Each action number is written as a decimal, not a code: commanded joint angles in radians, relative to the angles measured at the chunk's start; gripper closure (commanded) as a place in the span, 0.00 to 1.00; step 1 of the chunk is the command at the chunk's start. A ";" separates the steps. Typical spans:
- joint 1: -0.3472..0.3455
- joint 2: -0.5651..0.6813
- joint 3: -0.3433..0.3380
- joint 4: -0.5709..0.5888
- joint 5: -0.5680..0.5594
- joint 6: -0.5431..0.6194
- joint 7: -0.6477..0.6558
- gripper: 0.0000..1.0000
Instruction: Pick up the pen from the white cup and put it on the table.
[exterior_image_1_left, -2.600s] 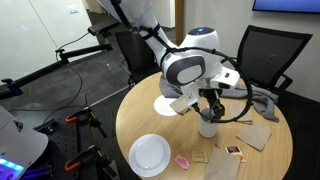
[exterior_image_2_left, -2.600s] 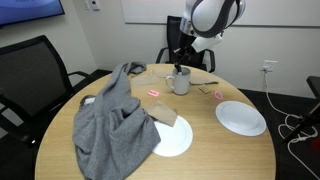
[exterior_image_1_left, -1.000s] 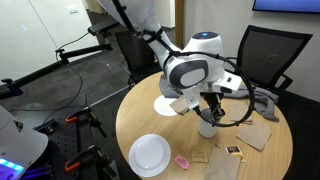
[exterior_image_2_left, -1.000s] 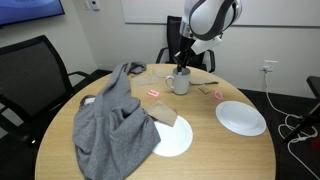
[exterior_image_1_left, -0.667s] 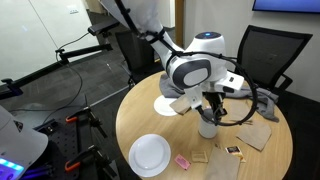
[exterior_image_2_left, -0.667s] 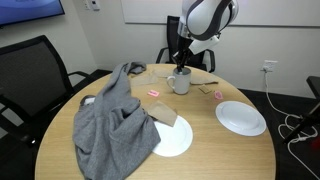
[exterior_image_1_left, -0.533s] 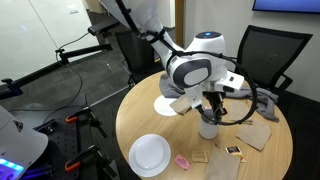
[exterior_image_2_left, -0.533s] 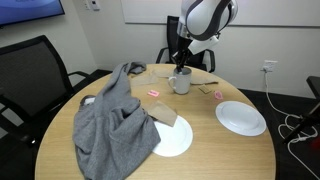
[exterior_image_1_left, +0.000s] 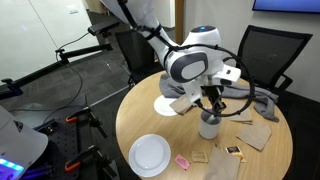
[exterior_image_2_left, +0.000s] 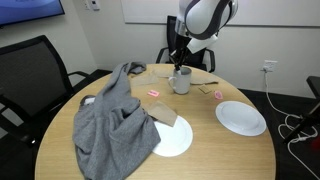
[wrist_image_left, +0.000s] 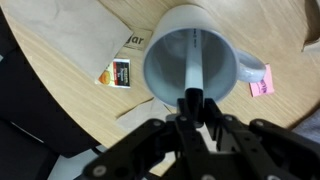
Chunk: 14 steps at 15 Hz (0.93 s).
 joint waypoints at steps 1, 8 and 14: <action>0.078 -0.114 -0.075 -0.123 -0.030 0.036 0.044 0.95; 0.201 -0.282 -0.196 -0.245 -0.130 0.044 0.073 0.95; 0.181 -0.413 -0.143 -0.291 -0.225 0.023 -0.005 0.95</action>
